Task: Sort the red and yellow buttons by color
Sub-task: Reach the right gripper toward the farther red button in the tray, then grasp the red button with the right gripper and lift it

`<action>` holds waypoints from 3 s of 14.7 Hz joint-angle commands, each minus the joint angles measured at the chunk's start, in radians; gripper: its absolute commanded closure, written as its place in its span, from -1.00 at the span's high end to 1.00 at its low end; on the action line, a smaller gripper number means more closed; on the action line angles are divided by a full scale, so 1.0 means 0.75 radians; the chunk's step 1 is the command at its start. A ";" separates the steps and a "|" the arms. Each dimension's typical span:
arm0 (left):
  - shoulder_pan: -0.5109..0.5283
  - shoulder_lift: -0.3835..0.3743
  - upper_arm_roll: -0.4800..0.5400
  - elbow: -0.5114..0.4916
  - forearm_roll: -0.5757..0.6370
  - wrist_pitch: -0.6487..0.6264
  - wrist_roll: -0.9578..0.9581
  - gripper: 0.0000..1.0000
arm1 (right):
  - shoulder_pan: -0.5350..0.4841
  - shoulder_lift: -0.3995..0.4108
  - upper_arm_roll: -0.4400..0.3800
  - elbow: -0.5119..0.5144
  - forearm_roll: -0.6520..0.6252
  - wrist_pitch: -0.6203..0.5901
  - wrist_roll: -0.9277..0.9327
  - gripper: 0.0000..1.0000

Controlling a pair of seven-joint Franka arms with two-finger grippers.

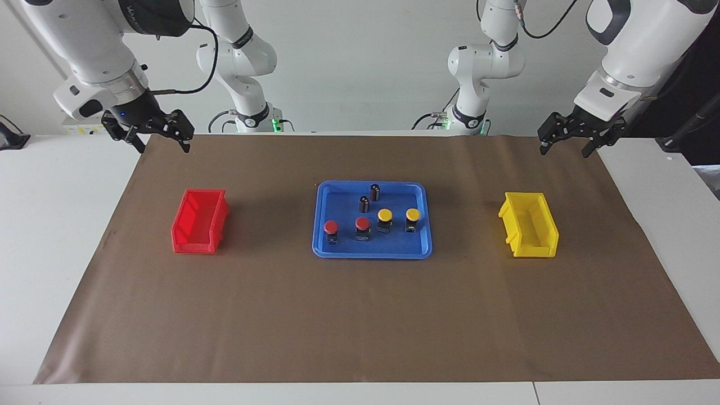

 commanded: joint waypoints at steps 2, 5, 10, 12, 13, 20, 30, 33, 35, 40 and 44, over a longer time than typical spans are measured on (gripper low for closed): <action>0.018 -0.036 -0.012 -0.039 -0.016 0.005 0.015 1.00 | -0.018 0.013 0.005 0.025 -0.003 -0.008 -0.037 1.00; 0.018 -0.036 -0.010 -0.039 -0.016 0.005 0.015 1.00 | -0.016 0.011 0.005 0.021 -0.001 -0.010 -0.027 1.00; 0.018 -0.036 -0.010 -0.039 -0.016 0.005 0.015 1.00 | -0.002 0.036 0.009 0.072 0.008 0.029 -0.027 1.00; 0.020 -0.036 -0.010 -0.039 -0.016 0.005 0.015 1.00 | 0.041 0.121 0.058 0.196 0.008 -0.030 -0.009 1.00; 0.018 -0.033 -0.012 -0.039 -0.016 0.005 0.013 1.00 | 0.066 0.182 0.089 0.284 0.022 -0.036 0.056 1.00; 0.018 -0.033 -0.012 -0.039 -0.016 0.005 0.015 1.00 | 0.413 0.502 0.171 0.353 0.008 0.353 0.617 1.00; 0.018 -0.036 -0.010 -0.039 -0.016 0.005 0.015 1.00 | 0.542 0.473 0.171 -0.294 0.002 0.937 0.767 1.00; 0.018 -0.033 -0.010 -0.039 -0.016 0.005 0.015 1.00 | 0.545 0.474 0.171 -0.327 0.002 0.968 0.775 0.89; 0.018 -0.036 -0.012 -0.039 -0.016 0.005 0.015 1.00 | 0.545 0.469 0.171 -0.347 -0.007 0.968 0.771 0.75; 0.018 -0.036 -0.012 -0.039 -0.016 0.005 0.015 1.00 | 0.543 0.463 0.171 -0.352 -0.009 0.921 0.763 -0.34; 0.018 -0.036 -0.010 -0.039 -0.016 0.005 0.015 1.00 | 0.504 0.423 0.161 -0.131 -0.005 0.597 0.673 -0.72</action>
